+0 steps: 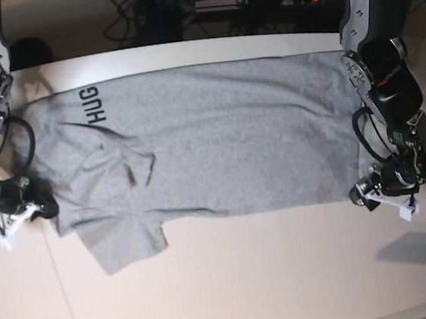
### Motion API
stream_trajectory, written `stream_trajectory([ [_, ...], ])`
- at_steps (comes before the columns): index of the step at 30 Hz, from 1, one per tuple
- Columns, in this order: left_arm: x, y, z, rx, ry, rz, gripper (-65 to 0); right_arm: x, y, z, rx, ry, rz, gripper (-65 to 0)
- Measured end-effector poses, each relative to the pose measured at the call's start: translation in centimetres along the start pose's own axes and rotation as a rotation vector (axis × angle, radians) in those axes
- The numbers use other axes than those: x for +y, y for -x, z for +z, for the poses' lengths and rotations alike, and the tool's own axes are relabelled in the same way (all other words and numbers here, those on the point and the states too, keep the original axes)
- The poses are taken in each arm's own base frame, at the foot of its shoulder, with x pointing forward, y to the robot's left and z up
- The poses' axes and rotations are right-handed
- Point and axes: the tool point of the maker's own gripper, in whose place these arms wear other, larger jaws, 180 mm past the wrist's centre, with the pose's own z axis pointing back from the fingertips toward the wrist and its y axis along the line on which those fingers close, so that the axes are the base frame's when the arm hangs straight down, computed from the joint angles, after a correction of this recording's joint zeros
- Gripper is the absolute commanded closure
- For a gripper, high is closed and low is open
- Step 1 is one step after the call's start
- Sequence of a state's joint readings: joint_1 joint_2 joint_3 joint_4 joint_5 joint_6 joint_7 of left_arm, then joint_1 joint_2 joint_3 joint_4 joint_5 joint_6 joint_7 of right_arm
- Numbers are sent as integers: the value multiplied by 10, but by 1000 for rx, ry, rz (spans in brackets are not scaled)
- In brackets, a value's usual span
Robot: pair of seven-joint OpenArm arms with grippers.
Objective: Fold the T-shirt properly
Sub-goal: 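Lower both grippers and close them on the shirt's side edges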
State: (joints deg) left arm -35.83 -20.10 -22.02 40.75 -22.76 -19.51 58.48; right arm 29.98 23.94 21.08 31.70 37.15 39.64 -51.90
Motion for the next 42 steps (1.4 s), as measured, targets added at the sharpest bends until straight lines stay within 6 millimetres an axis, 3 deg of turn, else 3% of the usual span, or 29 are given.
stream_trajectory([
  [32,-14,22,-12,-42,86,-27,-435,0,0,0,0,0,0,0],
  [42,-33,29,-16,-29,150,-64,-435,0,0,0,0,0,0,0],
])
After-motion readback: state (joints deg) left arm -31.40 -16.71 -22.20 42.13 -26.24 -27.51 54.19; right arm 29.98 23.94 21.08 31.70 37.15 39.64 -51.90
